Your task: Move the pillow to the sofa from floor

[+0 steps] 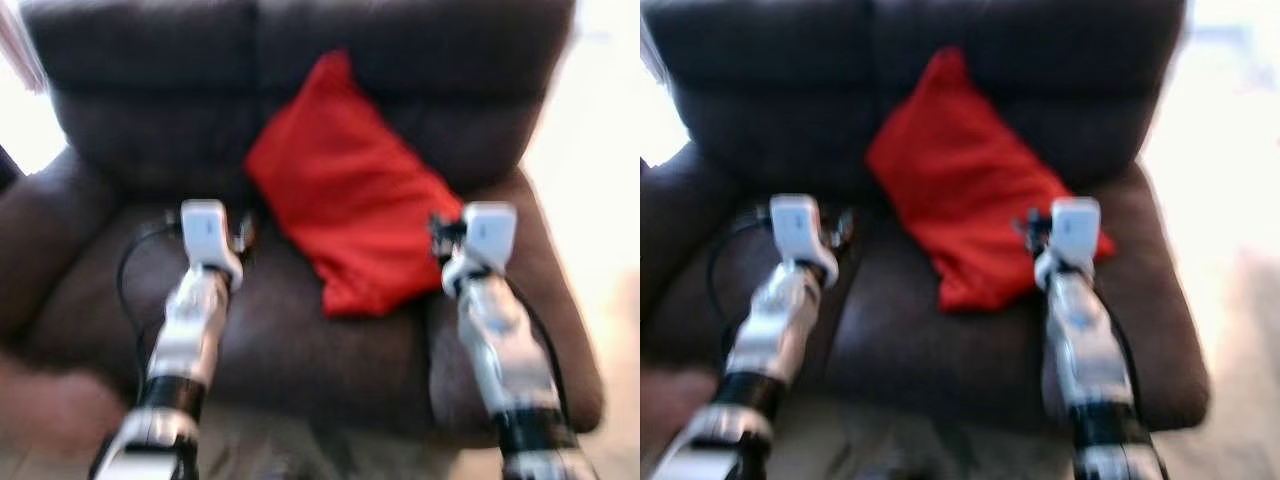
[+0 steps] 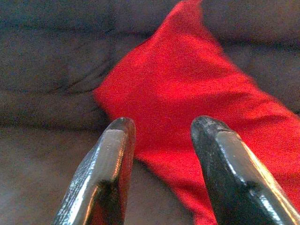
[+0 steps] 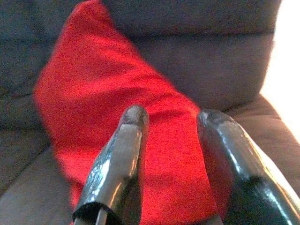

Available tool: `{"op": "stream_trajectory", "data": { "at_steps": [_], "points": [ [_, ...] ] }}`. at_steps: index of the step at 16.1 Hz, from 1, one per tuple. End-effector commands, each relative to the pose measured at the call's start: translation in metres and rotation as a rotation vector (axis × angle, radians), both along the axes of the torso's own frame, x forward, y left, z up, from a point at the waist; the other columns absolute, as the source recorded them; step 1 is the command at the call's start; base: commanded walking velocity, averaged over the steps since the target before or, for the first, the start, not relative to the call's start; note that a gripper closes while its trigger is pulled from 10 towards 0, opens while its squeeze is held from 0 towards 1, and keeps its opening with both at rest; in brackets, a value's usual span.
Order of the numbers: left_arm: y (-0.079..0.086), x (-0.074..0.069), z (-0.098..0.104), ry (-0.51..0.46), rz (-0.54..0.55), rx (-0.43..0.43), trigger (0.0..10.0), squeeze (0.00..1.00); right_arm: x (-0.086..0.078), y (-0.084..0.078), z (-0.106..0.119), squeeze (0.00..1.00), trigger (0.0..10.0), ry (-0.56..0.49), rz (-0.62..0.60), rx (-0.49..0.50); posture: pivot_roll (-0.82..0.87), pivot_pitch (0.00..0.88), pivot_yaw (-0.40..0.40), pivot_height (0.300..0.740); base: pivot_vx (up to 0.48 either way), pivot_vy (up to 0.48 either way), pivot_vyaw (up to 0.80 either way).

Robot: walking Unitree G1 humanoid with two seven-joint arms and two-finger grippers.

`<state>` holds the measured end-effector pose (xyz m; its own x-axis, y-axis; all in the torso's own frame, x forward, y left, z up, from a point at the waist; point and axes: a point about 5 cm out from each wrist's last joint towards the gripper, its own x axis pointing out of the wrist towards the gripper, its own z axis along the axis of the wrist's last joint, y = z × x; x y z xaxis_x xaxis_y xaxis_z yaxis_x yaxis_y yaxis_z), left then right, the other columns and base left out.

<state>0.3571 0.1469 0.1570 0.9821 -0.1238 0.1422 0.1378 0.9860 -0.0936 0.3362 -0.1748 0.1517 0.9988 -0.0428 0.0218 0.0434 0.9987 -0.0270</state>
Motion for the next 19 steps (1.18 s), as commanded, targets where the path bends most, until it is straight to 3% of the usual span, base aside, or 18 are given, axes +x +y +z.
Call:
{"op": "stream_trajectory", "data": {
  "at_steps": [1,6,10,19],
  "points": [
    [0.007,-0.0015,-0.0002,0.008,0.011,0.006,10.0,0.0,0.0009,0.0061,0.0019,0.0,10.0,-0.008,0.018,0.008,0.03,0.151,0.065,0.739,0.0,0.0,0.0],
    [0.0066,-0.0021,0.0031,-0.002,0.01,0.008,10.0,0.0,0.0019,0.008,0.0,0.0,10.0,0.001,0.014,0.014,0.03,0.151,0.067,0.739,0.0,0.0,0.0],
    [0.0062,-0.0023,0.0003,0.013,0.011,0.021,10.0,0.0,0.0019,0.0079,-0.0009,0.0,10.0,0.007,0.015,0.017,0.03,0.149,0.067,0.739,0.0,0.0,-0.59],
    [0.0039,-0.0033,0.0001,0.014,0.003,0.037,10.0,0.0,0.003,0.0114,-0.0002,0.0,10.0,-0.003,0.031,0.032,0.03,0.137,0.065,0.739,0.0,0.0,-0.12]
  ]
}}
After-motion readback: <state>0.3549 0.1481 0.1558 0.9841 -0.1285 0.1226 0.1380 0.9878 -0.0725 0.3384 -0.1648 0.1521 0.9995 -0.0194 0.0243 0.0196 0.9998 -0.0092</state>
